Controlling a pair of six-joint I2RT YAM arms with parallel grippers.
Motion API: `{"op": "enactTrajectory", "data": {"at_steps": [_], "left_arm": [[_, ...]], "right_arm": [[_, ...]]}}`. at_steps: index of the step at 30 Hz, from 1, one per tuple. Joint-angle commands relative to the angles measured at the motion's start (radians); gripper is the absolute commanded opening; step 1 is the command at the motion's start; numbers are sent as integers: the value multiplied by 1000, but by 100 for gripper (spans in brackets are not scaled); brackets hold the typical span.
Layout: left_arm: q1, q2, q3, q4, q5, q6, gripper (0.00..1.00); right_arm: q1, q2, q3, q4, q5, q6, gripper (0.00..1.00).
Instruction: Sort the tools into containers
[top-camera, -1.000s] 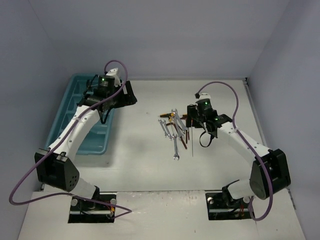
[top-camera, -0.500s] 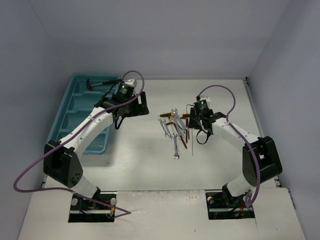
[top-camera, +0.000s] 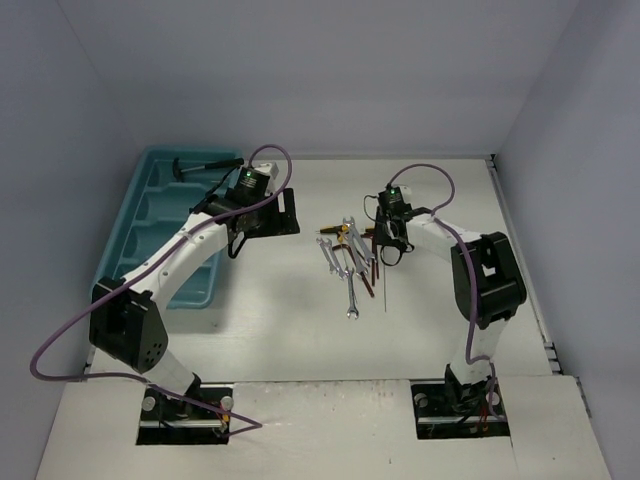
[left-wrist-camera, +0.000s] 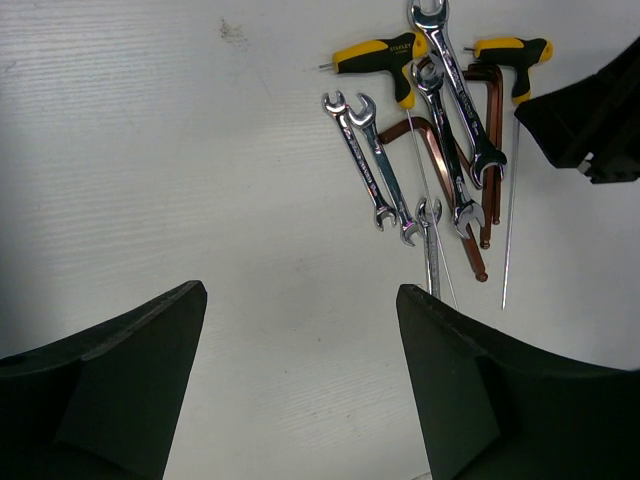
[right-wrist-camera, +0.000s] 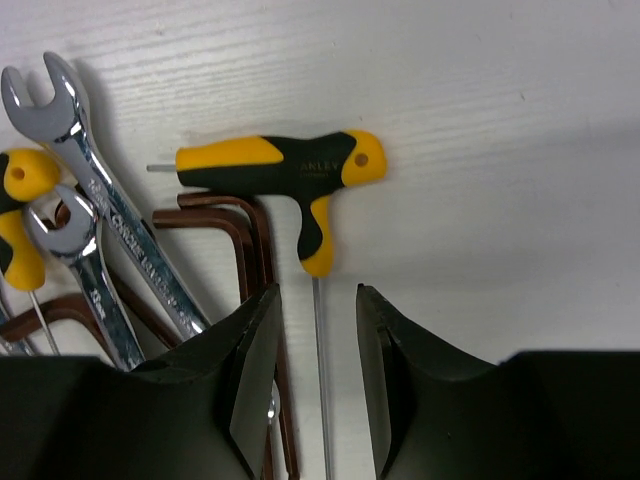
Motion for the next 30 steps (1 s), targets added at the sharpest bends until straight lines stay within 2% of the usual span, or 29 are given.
{"op": "enactTrajectory", "data": {"at_steps": [1,4,10,12,15,16,24,30], "left_arm": [[-1,-58,38,-9,29,43,74],[-1,-65,38,-18,24,63,74],[-1,-60,41,-23,29,80,74],[-1,-56,45,-23,33,82,74],[-2,-50,55,-23,57,86,74],[-2,-48,66,-23,70,89,74],[-2,-33,197,-20,154,139,74],[-1,0,300,0,260,145,75]], "right_arm": [[-16,55,71,22,34,-3,34],[-16,95,96,22,40,-7,33],[-20,140,117,23,68,-13,26],[-23,139,113,22,73,-17,15],[-25,126,111,21,88,-28,4],[-25,105,112,22,95,-42,0],[21,-148,125,20,46,-203,0],[186,-350,122,22,-32,-382,0]]}}
